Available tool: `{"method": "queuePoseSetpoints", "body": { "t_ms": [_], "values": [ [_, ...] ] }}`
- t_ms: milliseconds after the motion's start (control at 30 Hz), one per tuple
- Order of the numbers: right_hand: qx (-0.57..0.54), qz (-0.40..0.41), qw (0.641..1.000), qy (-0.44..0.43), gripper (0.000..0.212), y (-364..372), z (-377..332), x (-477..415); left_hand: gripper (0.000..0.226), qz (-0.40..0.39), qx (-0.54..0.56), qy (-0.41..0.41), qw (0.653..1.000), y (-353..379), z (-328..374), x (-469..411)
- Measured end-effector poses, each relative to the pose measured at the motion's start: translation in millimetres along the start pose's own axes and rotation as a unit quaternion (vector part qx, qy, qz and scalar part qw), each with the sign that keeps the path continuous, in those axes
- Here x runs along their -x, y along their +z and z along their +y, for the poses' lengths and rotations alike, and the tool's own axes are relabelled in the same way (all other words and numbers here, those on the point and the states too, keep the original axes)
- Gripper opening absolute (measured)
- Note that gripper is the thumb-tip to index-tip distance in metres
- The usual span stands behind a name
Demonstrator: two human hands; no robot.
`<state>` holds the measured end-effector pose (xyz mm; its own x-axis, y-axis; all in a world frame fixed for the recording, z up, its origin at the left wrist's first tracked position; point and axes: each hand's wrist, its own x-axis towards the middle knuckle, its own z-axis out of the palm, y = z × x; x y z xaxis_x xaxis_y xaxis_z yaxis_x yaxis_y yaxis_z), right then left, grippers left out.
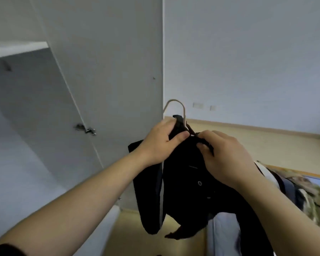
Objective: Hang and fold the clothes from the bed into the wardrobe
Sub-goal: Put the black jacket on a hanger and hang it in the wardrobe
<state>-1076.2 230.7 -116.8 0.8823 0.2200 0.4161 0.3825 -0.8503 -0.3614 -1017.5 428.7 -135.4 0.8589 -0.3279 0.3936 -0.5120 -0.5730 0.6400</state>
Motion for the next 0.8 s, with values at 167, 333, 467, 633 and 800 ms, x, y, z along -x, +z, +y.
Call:
{"method": "queuePoseSetpoints", "body": {
  "t_ms": [167,333,467,633,800],
  "values": [
    [-0.043,-0.023,0.998,-0.043,0.021,51,-55,-39,0.046,0.152,-0.172,-0.035,0.973,-60,-47,39],
    [-0.093,-0.044,0.991,-0.087,0.021,95,-113,-83,0.027,0.274,-0.138,-0.138,0.942,-105,-87,86],
    [-0.124,-0.077,0.984,-0.102,0.024,138,-156,-112,0.015,0.343,-0.089,-0.250,0.901,-143,-122,109],
    [-0.143,-0.079,0.980,-0.111,0.024,191,-210,-152,0.024,0.419,-0.092,-0.375,0.822,-197,-185,125],
    [-0.148,-0.079,0.980,-0.110,0.022,241,-261,-201,0.011,0.410,-0.039,-0.356,0.839,-242,-240,130]
  ]
}}
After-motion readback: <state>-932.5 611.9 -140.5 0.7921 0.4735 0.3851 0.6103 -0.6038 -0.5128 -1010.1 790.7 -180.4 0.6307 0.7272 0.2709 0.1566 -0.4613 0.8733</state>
